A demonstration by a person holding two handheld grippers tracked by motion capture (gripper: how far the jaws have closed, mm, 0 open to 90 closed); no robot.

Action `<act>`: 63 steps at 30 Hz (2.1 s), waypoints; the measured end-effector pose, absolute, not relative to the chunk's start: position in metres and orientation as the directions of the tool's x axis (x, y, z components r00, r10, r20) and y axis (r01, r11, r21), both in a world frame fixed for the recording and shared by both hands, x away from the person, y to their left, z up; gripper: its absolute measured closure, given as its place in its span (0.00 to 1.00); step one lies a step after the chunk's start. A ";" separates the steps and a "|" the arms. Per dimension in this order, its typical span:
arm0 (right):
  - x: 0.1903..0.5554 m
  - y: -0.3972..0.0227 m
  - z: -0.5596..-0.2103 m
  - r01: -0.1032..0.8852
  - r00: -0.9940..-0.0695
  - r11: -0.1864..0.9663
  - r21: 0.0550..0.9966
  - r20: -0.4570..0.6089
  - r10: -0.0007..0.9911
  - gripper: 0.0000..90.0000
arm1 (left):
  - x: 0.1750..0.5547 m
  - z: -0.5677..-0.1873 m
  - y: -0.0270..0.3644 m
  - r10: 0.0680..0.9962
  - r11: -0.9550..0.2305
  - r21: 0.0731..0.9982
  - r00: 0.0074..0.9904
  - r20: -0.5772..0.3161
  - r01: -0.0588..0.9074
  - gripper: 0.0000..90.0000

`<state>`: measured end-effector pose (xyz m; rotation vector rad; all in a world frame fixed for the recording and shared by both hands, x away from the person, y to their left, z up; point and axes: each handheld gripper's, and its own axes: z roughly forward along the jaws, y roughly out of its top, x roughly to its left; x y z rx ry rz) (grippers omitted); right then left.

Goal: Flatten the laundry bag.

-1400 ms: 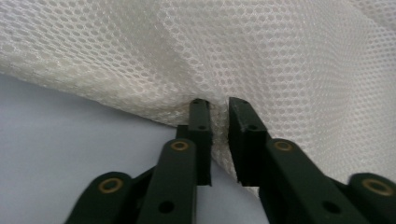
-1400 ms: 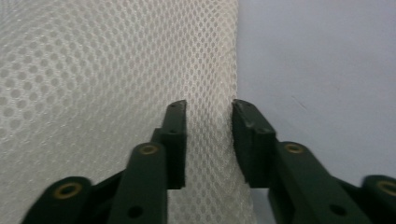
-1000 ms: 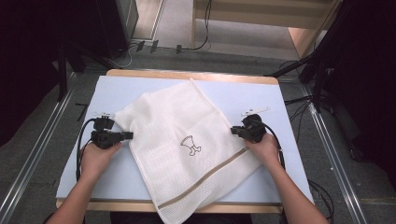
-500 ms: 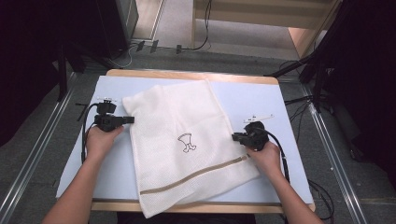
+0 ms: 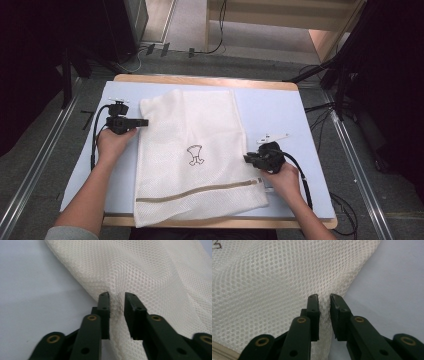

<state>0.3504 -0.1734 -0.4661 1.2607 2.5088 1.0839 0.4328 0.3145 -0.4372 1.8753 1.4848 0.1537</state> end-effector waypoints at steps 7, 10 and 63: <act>0.349 -0.182 -0.460 0.612 -0.650 0.370 0.699 0.178 0.739 0.66 | 0.409 -0.429 0.320 0.884 -0.047 0.614 0.319 -0.343 0.788 0.60; 0.351 -0.183 -0.460 0.615 -0.647 0.362 0.701 0.186 0.739 0.66 | 0.396 -0.429 0.317 0.886 -0.073 0.605 0.330 -0.325 0.793 0.59; 0.397 -0.156 -0.475 0.626 -0.591 0.336 0.704 0.148 0.793 0.77 | 0.419 -0.445 0.315 0.867 -0.092 0.583 0.353 -0.352 0.807 0.73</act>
